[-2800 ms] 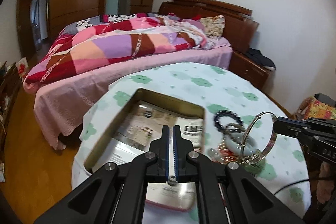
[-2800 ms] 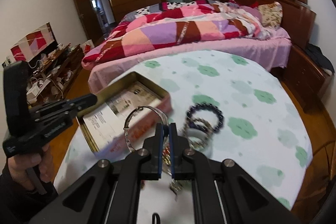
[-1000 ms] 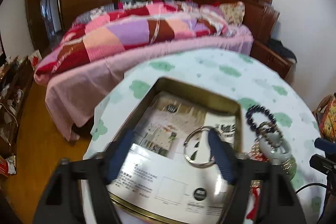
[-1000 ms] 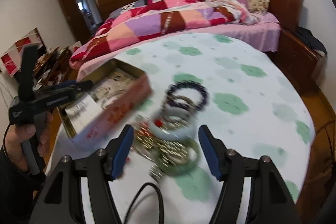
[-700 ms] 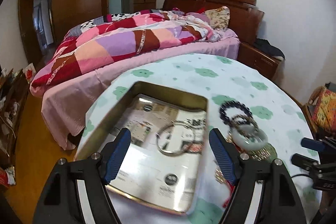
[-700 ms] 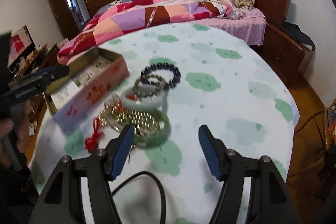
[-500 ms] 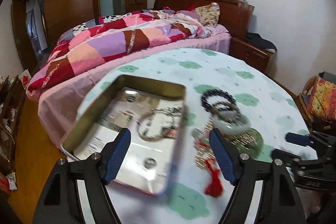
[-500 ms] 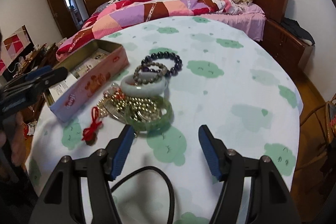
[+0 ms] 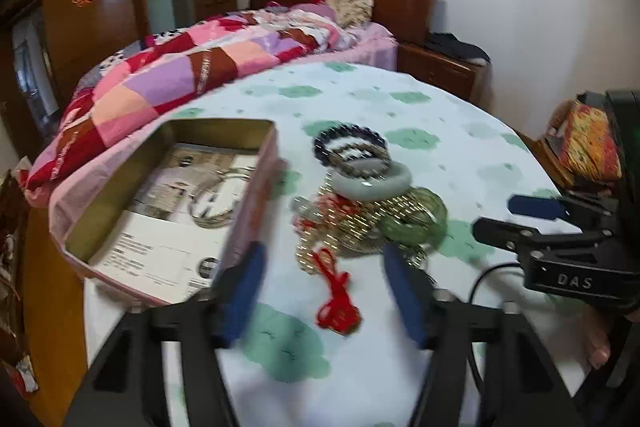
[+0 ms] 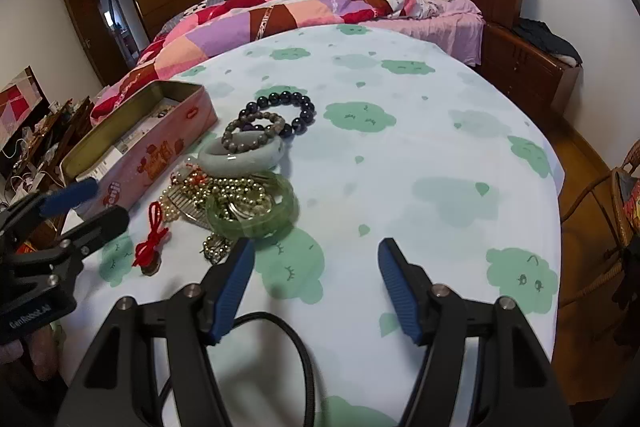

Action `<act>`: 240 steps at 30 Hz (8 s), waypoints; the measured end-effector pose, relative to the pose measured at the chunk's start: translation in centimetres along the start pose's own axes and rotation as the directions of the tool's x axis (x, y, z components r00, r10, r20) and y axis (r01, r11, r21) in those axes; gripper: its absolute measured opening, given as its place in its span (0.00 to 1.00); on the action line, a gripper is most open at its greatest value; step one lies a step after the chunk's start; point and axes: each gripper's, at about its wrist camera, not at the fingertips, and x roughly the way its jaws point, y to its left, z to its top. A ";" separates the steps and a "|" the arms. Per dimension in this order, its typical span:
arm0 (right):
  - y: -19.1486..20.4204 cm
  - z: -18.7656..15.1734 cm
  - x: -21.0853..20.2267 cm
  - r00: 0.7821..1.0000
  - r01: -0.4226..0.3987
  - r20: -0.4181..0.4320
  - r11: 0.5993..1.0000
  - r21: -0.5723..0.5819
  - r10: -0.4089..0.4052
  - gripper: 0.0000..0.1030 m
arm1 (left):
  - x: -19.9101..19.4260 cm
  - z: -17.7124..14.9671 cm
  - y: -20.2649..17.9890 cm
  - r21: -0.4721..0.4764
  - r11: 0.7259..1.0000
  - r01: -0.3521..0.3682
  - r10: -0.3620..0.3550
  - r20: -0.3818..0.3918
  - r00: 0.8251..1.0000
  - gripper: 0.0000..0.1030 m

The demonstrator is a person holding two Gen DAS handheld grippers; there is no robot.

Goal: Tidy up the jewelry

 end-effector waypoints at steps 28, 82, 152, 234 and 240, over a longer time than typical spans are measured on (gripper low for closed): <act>0.7 1.7 2.2 0.999 -0.040 -0.016 0.999 0.033 0.040 0.53 | 1.7 0.4 1.6 -0.075 0.988 0.136 -0.139 -0.035 0.990 0.00; 3.4 3.4 -0.2 0.972 -0.188 0.136 0.982 -0.025 0.189 0.07 | 4.3 -1.5 0.4 -0.040 0.975 0.221 -0.224 -0.135 0.965 0.00; 14.4 13.3 -6.4 0.907 -0.238 0.267 0.919 -0.316 0.327 0.07 | -0.7 7.1 15.2 -0.190 0.982 0.008 0.014 0.119 0.993 0.00; 8.2 13.2 5.3 0.982 -0.189 -0.036 0.963 -0.190 0.185 0.57 | 2.3 6.0 19.1 -0.187 0.977 -0.098 0.112 0.066 0.992 0.76; 4.9 10.3 3.7 0.992 -0.124 -0.035 0.983 -0.134 0.121 0.63 | 0.4 3.8 19.9 -0.251 0.956 -0.150 0.175 0.080 0.981 0.76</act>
